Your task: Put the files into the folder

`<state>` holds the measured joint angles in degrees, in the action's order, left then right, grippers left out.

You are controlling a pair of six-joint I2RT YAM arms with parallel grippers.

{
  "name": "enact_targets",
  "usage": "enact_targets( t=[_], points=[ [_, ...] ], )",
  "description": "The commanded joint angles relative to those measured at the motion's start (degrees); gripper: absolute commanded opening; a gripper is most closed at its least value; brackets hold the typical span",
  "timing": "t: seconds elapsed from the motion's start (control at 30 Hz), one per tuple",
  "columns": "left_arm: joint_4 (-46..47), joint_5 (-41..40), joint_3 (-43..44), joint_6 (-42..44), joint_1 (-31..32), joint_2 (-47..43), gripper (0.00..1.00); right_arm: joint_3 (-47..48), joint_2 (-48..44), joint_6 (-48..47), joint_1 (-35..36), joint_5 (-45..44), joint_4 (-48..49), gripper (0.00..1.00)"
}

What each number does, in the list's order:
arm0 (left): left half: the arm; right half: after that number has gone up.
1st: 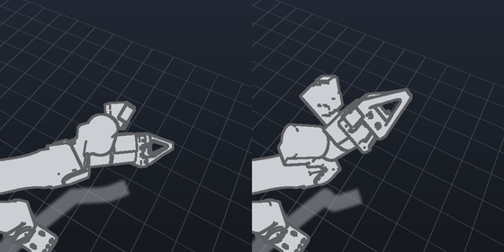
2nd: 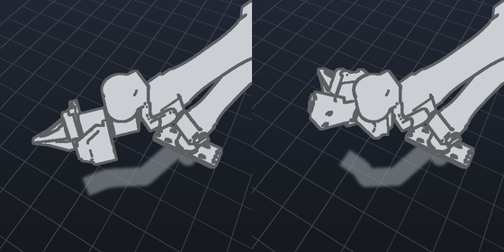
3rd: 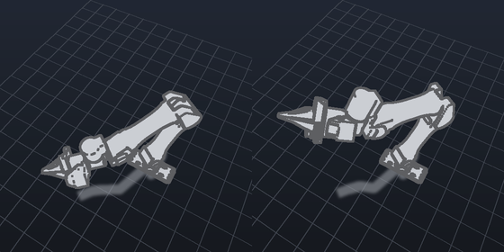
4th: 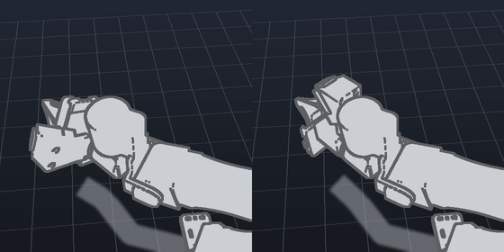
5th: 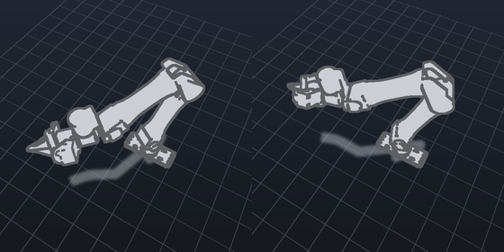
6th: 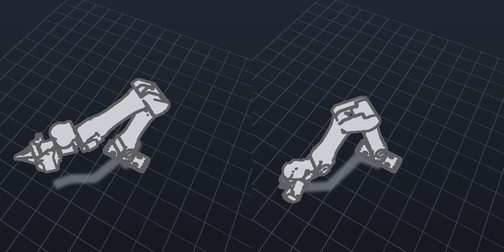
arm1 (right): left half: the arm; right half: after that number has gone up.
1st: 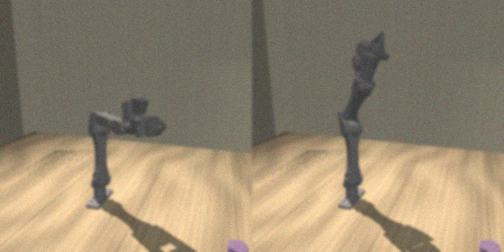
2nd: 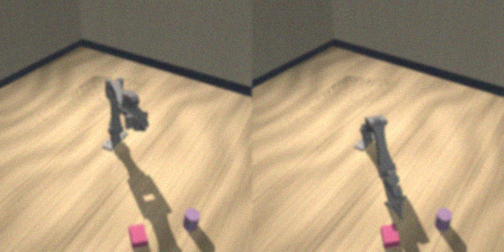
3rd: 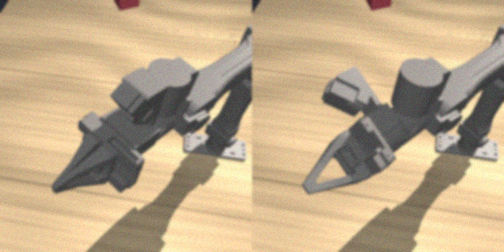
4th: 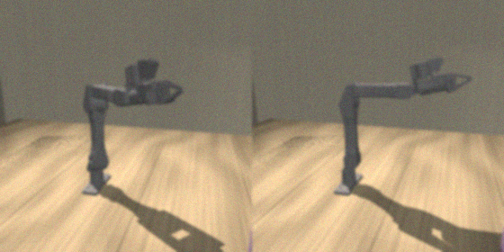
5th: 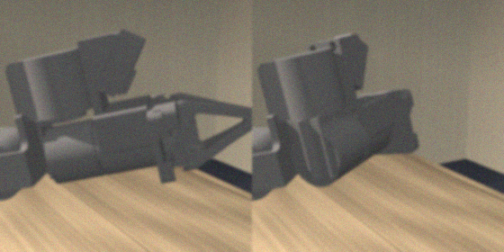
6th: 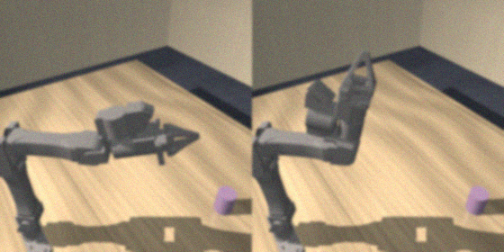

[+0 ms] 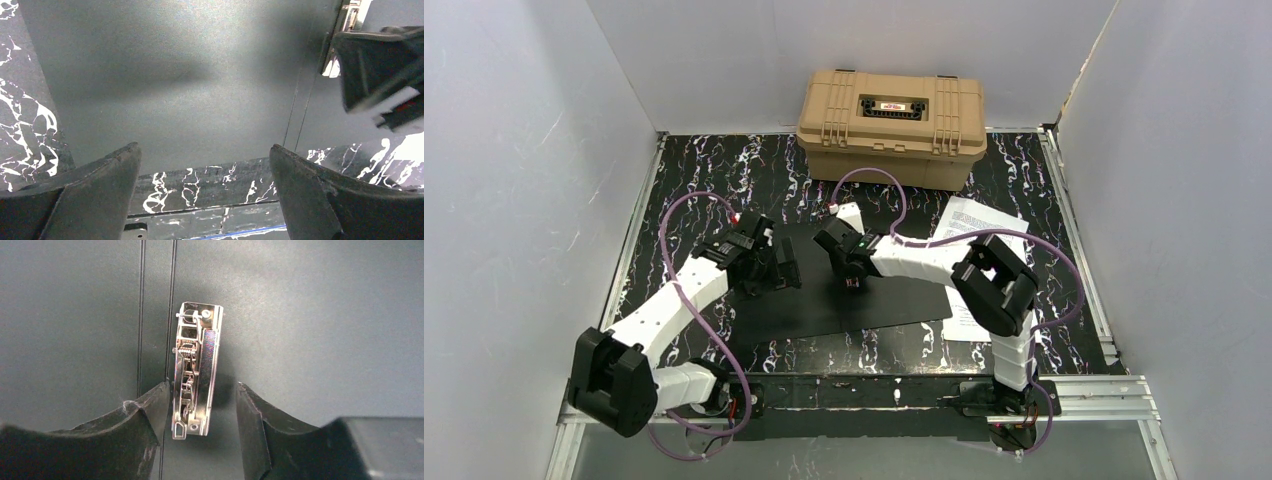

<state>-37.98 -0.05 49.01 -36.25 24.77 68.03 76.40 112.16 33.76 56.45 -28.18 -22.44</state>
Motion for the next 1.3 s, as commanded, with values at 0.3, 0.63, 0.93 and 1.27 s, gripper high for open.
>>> enact_targets(
  t=[0.3, 0.63, 0.93, 1.27],
  points=[
    [2.0, -5.4, -1.9, -1.5, 3.1, 8.2, 0.98, -1.2, -8.8, -0.2, 0.1, 4.1, -0.3, 0.46],
    [2.1, -6.7, -3.2, -1.9, 4.1, 11.6, 0.98, -1.7, -6.8, 0.4, 1.5, 6.1, -0.2, 0.35],
    [2.1, -7.2, -3.6, -2.4, 4.8, 13.8, 0.98, -2.3, -5.1, 0.8, 2.7, 6.0, -0.5, 0.29],
    [2.1, -7.8, -4.1, -3.1, 5.1, 15.7, 0.98, -3.2, -3.7, 1.0, 3.2, 5.4, -0.3, 0.24]
  ],
)
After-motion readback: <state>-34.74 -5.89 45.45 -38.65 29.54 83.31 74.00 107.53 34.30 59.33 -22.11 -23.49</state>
